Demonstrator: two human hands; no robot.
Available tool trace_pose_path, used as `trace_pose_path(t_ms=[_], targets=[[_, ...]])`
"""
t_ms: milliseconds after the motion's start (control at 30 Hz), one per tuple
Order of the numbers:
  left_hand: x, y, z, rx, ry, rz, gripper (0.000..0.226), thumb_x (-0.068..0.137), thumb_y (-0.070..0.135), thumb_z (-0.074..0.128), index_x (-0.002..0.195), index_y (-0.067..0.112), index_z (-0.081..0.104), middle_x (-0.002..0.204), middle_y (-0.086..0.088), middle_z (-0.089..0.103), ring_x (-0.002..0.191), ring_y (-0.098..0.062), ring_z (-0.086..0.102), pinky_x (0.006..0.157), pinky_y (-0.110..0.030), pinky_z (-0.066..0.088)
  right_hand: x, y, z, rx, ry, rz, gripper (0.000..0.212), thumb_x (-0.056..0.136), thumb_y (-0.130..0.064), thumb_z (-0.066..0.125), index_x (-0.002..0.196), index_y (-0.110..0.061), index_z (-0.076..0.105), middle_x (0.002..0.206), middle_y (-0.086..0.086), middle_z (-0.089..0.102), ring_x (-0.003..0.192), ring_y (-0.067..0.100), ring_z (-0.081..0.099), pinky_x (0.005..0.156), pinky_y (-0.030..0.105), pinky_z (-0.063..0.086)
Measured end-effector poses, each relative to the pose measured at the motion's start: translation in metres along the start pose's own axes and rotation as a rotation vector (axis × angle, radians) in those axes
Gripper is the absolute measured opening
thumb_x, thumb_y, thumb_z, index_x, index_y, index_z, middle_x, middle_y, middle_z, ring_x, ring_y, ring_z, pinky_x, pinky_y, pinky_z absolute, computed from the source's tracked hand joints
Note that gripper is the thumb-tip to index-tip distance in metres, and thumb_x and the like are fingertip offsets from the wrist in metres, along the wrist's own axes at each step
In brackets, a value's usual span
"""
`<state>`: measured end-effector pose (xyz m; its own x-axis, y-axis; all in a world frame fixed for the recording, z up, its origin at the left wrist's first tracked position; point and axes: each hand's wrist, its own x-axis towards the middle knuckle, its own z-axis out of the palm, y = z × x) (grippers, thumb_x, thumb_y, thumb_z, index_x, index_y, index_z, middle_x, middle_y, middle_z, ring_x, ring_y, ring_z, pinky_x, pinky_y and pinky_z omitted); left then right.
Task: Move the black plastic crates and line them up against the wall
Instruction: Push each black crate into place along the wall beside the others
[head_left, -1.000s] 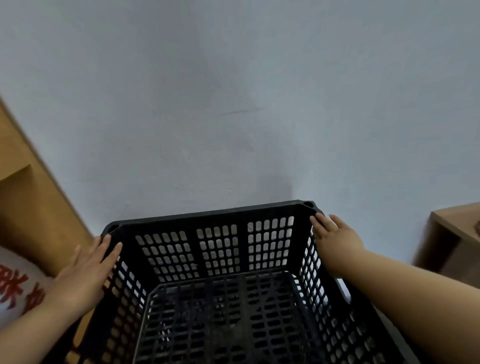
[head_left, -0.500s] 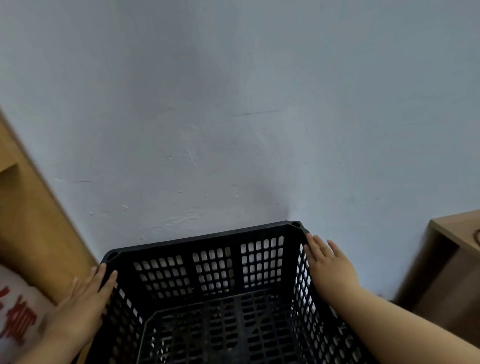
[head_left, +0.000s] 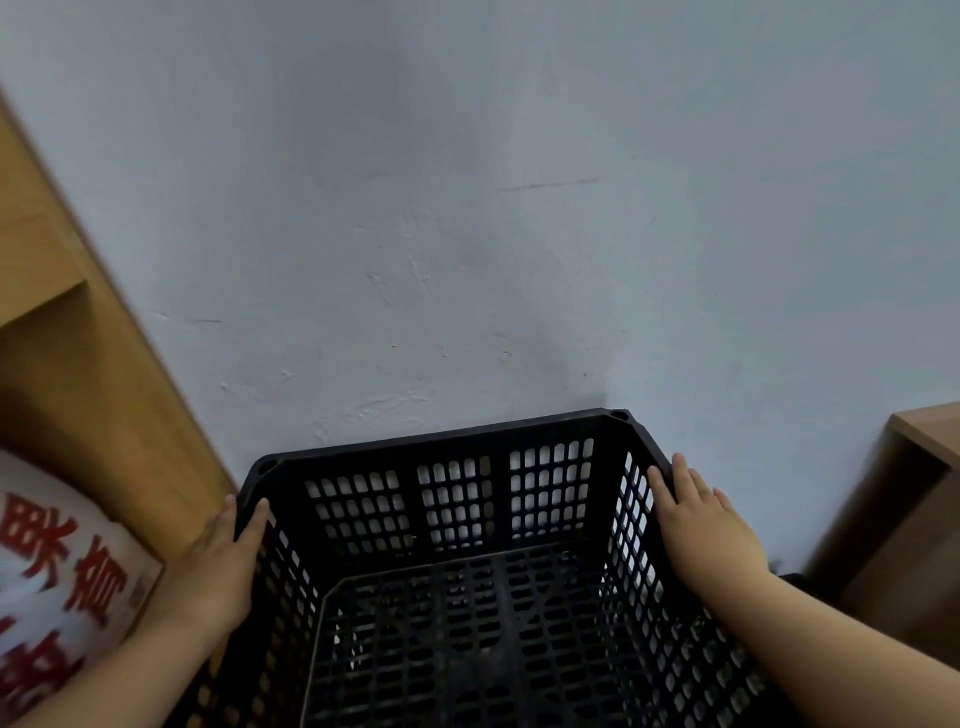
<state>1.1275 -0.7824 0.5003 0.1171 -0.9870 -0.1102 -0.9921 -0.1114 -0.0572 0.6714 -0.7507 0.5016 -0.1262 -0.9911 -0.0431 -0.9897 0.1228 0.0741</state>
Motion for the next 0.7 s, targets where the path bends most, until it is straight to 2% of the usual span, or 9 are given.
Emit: trace_pose_path(t_ms=[267, 400, 600, 700], targets=[[0.013, -0.008, 0.004, -0.011, 0.060, 0.012, 0.084, 0.087, 0.000, 0.043, 0.144, 0.020, -0.017, 0.154, -0.017, -0.019, 0.144, -0.028, -0.007, 0.119, -0.035, 0.009, 0.000, -0.002, 0.002, 0.050, 0.073, -0.007, 0.071, 0.090, 0.004, 0.034, 0.149, -0.007, -0.004, 0.155, 0.025, -0.010, 0.146, 0.035, 0.004, 0.120, 0.040, 0.012], [0.018, -0.009, 0.007, -0.026, 0.064, 0.018, 0.084, 0.088, 0.001, 0.044, 0.145, 0.018, -0.015, 0.154, -0.016, -0.019, 0.145, -0.028, -0.006, 0.119, -0.033, 0.012, -0.002, -0.003, 0.002, 0.068, 0.043, 0.005, 0.073, 0.090, 0.003, 0.035, 0.149, -0.008, -0.007, 0.155, 0.023, -0.014, 0.146, 0.034, 0.001, 0.120, 0.039, 0.013], [0.020, -0.004, 0.007, -0.013, 0.046, -0.008, 0.082, 0.088, 0.004, 0.042, 0.144, 0.018, -0.017, 0.154, -0.016, -0.019, 0.145, -0.027, -0.001, 0.118, -0.034, 0.015, 0.003, 0.003, 0.003, 0.084, -0.010, 0.011, 0.070, 0.093, -0.007, 0.035, 0.149, -0.014, -0.007, 0.158, 0.015, -0.013, 0.147, 0.029, 0.001, 0.120, 0.039, 0.013], [0.023, -0.007, 0.009, -0.071, 0.027, -0.033, 0.086, 0.087, 0.002, 0.045, 0.144, 0.020, -0.017, 0.154, -0.014, -0.021, 0.145, -0.027, 0.001, 0.118, -0.034, 0.016, 0.003, 0.003, 0.003, 0.100, -0.021, 0.007, 0.072, 0.092, -0.004, 0.036, 0.149, -0.014, -0.008, 0.157, 0.015, -0.015, 0.147, 0.029, 0.003, 0.119, 0.038, 0.016]])
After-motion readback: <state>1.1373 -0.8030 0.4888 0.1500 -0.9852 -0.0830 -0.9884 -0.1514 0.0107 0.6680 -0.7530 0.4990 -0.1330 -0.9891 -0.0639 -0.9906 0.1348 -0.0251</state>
